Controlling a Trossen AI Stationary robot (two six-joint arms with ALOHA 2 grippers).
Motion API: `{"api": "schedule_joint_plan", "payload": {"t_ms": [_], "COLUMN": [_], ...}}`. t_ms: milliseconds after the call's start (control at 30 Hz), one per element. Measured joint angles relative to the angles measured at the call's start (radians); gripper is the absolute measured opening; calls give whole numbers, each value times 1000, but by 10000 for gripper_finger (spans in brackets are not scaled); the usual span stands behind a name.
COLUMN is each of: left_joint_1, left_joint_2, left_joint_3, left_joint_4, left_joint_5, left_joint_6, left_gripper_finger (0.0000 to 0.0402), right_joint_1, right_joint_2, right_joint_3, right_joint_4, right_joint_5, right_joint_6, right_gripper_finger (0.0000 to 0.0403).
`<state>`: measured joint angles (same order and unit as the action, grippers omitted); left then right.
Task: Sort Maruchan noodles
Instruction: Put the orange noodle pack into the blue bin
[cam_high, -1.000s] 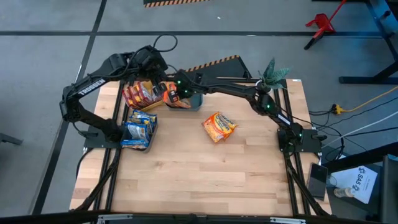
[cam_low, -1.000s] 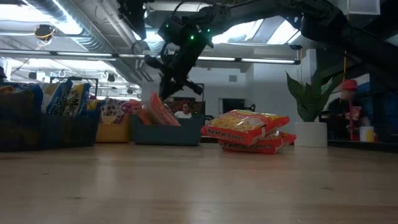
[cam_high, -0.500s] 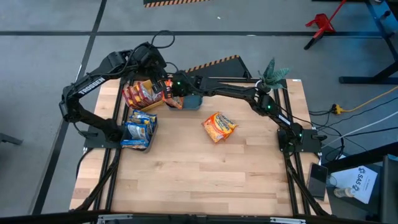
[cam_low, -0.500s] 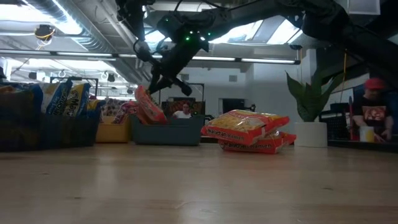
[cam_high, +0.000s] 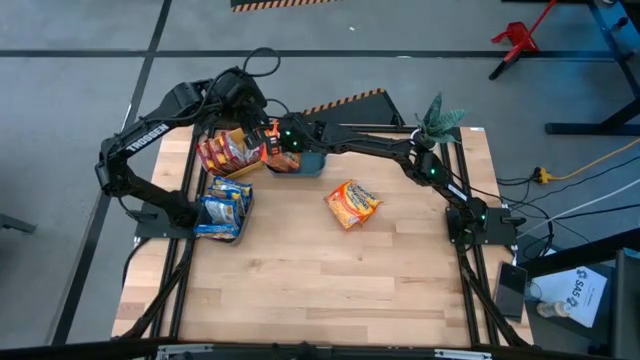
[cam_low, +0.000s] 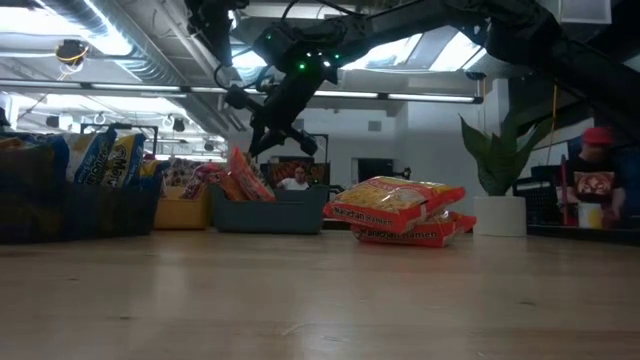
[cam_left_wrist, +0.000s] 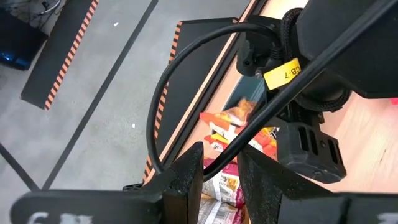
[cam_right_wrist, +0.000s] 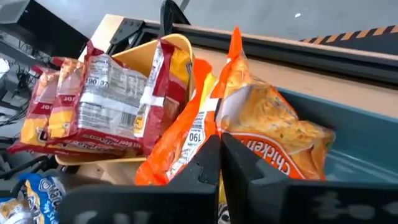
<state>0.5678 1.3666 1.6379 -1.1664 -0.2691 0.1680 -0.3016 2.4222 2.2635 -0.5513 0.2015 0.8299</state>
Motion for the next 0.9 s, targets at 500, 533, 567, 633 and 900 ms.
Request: {"api": "schedule_joint_plan", "payload": {"t_ms": [500, 533, 567, 633, 900], "left_joint_1": [3, 3, 3, 2, 3], "left_joint_2": [0, 0, 0, 0, 0], "left_joint_3": [0, 0, 0, 0, 0], "left_joint_4": [0, 0, 2, 2, 5], "left_joint_5": [0, 2, 5, 8, 6], "left_joint_6": [0, 0, 0, 0, -1], "left_gripper_finger": [92, 92, 92, 92, 92], "right_joint_1": [1, 0, 0, -6, -55], "right_joint_2": [-3, -9, -13, -25, -10], "right_joint_3": [1, 6, 15, 45, 56], "right_joint_4": [-36, -70, -107, -239, -569], "right_joint_5": [-27, -13, 18, 63, -22], "right_joint_6": [-50, -79, -116, -202, -460], "right_gripper_finger": [114, 117, 119, 121, 121]}}
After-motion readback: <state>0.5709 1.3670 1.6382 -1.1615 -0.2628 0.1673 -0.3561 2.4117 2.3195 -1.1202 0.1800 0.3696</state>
